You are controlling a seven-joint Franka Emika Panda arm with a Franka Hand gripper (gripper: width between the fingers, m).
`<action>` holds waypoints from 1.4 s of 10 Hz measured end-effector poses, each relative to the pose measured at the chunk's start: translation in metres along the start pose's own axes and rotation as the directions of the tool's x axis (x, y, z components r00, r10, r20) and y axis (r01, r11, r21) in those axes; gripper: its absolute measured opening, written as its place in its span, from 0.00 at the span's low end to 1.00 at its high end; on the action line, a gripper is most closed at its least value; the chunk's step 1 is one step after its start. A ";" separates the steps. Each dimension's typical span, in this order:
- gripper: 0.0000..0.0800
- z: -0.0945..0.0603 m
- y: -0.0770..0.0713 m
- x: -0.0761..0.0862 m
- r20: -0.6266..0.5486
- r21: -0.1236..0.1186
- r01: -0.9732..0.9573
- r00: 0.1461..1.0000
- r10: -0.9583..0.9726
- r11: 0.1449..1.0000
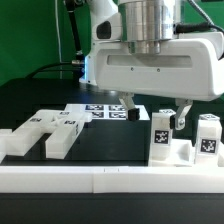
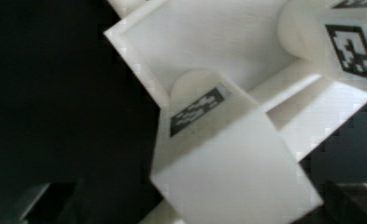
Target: Assemble chair
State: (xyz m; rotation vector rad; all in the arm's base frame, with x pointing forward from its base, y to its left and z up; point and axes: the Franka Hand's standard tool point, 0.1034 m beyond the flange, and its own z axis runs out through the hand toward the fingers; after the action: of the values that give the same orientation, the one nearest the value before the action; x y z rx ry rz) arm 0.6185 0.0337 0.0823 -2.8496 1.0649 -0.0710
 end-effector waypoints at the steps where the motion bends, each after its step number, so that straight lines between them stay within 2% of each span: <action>1: 0.81 0.000 0.000 0.000 0.000 -0.001 0.074 0.997 -0.074 0.997; 6: 0.81 0.001 0.001 0.000 -0.002 -0.002 0.367 0.930 -0.367 0.930; 8: 0.81 0.002 -0.002 -0.003 -0.007 -0.005 0.406 0.914 -0.406 0.914; 10: 0.48 0.003 -0.002 -0.003 -0.008 -0.005 0.387 0.922 -0.387 0.922; 11: 0.36 0.003 -0.002 -0.003 -0.008 -0.005 0.385 0.923 -0.385 0.923; 14: 0.36 0.003 -0.001 -0.002 -0.008 -0.005 0.359 0.933 -0.359 0.933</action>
Offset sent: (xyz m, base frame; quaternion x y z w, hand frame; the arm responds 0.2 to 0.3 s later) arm -0.0010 0.0096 0.0012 0.0022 -0.0019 -0.1274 0.9919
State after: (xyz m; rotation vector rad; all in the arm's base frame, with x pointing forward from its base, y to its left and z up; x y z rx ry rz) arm 0.6178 0.0363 0.0797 -3.0107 0.5306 -0.1081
